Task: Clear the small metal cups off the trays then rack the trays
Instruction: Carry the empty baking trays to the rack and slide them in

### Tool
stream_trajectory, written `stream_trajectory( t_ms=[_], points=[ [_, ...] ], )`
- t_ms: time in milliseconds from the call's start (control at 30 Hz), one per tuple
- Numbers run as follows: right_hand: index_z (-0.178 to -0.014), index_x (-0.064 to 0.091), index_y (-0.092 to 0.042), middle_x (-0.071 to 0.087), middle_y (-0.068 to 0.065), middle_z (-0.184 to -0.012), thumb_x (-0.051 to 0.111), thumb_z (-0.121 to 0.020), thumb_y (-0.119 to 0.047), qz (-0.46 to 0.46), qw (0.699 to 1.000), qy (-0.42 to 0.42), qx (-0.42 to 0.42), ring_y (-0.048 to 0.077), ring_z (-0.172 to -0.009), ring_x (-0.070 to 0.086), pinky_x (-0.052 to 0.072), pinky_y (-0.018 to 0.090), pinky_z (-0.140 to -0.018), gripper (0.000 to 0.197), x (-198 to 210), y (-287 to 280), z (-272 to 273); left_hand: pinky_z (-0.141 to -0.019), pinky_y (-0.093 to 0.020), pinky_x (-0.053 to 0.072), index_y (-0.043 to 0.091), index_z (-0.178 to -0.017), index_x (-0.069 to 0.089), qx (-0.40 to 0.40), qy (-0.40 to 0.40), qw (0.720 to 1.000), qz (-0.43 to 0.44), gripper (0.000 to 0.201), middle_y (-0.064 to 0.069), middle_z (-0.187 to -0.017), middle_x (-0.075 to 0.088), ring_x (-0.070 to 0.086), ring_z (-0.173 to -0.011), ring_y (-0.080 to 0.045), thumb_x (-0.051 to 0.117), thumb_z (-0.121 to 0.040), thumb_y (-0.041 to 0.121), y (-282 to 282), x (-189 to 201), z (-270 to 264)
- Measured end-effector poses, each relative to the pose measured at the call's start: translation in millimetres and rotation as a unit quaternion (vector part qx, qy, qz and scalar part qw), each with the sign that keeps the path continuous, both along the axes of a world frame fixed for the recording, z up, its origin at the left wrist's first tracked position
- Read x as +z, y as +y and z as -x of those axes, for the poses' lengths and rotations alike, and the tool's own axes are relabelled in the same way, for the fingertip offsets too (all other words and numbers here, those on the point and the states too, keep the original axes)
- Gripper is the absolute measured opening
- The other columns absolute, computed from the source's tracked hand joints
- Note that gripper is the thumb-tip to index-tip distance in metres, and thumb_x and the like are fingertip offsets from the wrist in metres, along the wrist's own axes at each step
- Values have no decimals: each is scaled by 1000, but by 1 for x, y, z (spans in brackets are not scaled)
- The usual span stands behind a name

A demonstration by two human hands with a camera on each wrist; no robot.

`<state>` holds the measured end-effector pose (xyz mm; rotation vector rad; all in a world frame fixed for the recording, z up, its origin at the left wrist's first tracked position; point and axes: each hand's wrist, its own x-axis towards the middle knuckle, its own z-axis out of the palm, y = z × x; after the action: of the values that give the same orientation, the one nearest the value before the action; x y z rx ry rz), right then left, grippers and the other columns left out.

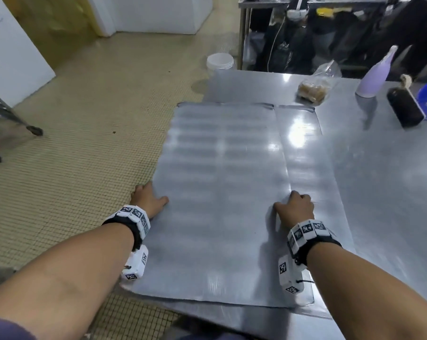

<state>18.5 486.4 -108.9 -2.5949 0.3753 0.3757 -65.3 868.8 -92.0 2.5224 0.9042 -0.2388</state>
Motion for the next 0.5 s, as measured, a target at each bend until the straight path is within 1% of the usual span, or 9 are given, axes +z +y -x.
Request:
stream_trajectory(
  t_ms=[33, 100, 133, 200, 267, 367, 433, 500],
  points=[
    [-129, 52, -7, 44, 19, -132, 61, -83, -32, 1, 1000, -1, -12, 40, -124, 42, 42, 44, -94, 52, -1, 3, -7, -102, -44, 46, 7, -134, 52, 3, -19, 999, 26, 66, -19, -135, 54, 52, -122, -39, 75, -81, 38, 8, -4, -11],
    [-130, 52, -9, 48, 20, -129, 64, -82, -36, 5, 999, 0, -43, 41, -122, 45, 43, 44, -94, 56, -3, 7, -18, -96, -40, 50, 6, -125, 59, 15, -59, 994, 96, 55, -11, -122, 65, 62, -111, -34, 79, -81, 31, 19, -9, -26],
    [-131, 52, -11, 50, 20, -128, 66, -80, -40, 2, 998, 2, -60, 41, -121, 47, 43, 45, -95, 60, -4, 9, -22, -94, -39, 51, 6, -123, 62, 22, -77, 989, 128, 51, -9, -117, 68, 65, -108, -32, 81, -81, 27, 23, -11, -33],
    [-135, 49, -15, 53, 19, -128, 69, -75, -46, -14, 996, 9, -93, 40, -121, 49, 44, 45, -97, 71, -6, 10, -31, -93, -38, 53, 8, -118, 67, 47, -118, 976, 176, 44, -9, -112, 72, 68, -103, -30, 84, -79, 21, 27, -13, -42],
    [-136, 50, -18, 56, 17, -128, 70, -69, -51, -39, 992, 14, -121, 39, -121, 51, 46, 45, -97, 77, -6, 9, -38, -93, -39, 55, 11, -110, 68, 63, -143, 965, 213, 36, -7, -107, 73, 69, -99, -27, 84, -79, 16, 30, -14, -48],
    [-133, 55, -17, 60, 14, -127, 73, -68, -47, -98, 983, 5, -153, 36, -116, 56, 48, 41, -91, 73, -3, 6, -45, -89, -42, 57, 14, -107, 69, 63, -161, 958, 230, 33, -6, -101, 73, 70, -93, -26, 84, -78, 13, 30, -11, -58],
    [-130, 57, -15, 62, 12, -125, 74, -65, -44, -129, 977, -18, -169, 34, -112, 59, 50, 40, -90, 73, -2, 0, -48, -86, -38, 56, 12, -109, 68, 50, -172, 956, 234, 34, -6, -100, 72, 69, -91, -26, 84, -79, 13, 23, -2, -67],
    [-131, 57, -14, 61, 12, -127, 74, -62, -44, -147, 972, -32, -181, 33, -113, 59, 50, 42, -94, 77, 1, -10, -50, -84, -33, 53, 10, -110, 67, 38, -177, 953, 242, 34, -6, -100, 70, 67, -90, -25, 82, -80, 9, 13, 5, -79]
  ],
)
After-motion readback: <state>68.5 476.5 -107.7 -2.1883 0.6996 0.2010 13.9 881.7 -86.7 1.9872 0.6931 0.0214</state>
